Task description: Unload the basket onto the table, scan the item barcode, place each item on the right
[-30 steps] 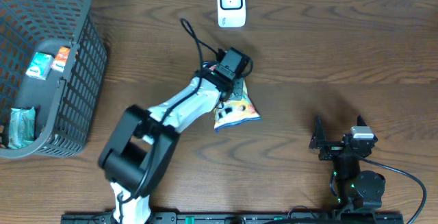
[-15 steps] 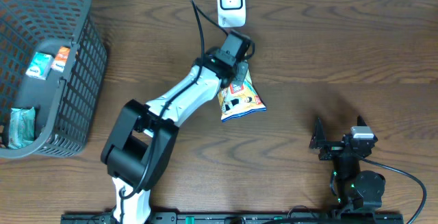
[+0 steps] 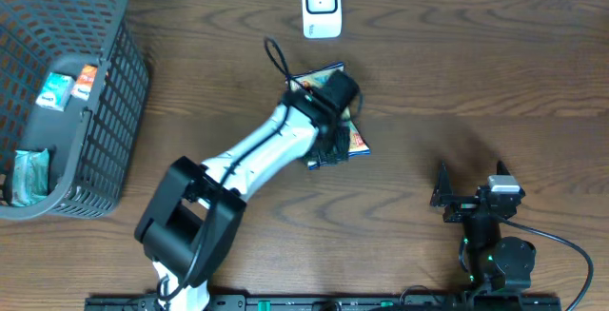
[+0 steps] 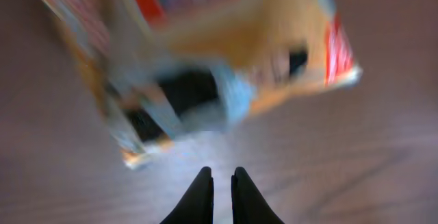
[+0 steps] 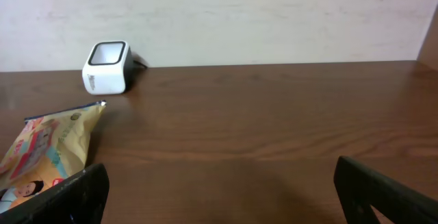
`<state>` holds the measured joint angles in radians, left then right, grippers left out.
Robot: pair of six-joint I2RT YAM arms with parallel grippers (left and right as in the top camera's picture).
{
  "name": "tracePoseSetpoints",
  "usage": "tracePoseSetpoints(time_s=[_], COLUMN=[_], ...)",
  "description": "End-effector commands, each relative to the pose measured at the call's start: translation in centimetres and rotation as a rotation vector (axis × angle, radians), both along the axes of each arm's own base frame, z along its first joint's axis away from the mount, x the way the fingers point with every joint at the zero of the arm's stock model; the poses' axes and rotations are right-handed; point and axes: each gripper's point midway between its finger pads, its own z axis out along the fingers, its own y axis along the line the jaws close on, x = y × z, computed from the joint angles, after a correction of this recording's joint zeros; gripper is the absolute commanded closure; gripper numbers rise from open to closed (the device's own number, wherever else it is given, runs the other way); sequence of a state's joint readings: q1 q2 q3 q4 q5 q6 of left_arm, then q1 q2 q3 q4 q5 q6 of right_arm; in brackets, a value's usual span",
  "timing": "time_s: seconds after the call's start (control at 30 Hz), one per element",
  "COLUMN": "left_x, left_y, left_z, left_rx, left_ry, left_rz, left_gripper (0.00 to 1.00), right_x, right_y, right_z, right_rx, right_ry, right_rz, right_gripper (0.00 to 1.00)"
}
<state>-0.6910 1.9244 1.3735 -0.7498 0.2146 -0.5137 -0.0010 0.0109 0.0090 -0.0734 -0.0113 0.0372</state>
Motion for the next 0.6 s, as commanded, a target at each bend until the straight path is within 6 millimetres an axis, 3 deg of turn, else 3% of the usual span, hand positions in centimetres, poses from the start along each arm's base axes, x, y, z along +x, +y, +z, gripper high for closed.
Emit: tracePoseSetpoints(time_s=[0.0, 0.17, 0.3, 0.37, 0.57], left_x=[-1.9, -2.1, -1.3, -0.8, 1.4], left_y=[0.1, 1.5, 4.8, 5.4, 4.0], left_z=[-1.4, -2.5, -3.9, -4.2, -4.5], left_rx=[0.02, 0.087, 0.24, 0.266, 0.212], left_ry=[0.063, 0.054, -0.027, -0.058, -0.173], left_rz=[0.011, 0.02, 0.043, 0.042, -0.034], left_gripper=[0.89, 0.89, 0.89, 0.89, 0.89], right_x=[0.0, 0.0, 0.0, 0.0, 0.0], right_y=[-0.1, -0.1, -0.1, -0.1, -0.1], right_z=[-0.1, -0.1, -0.1, -0.1, -0.1], right_rx=[0.007, 0.007, 0.007, 0.007, 0.007], right_ry=[-0.001, 0.0, 0.0, 0.0, 0.0], right_rz=[-0.007, -0.007, -0.007, -0.007, -0.007], right_gripper=[0.01, 0.01, 0.01, 0.01, 0.01])
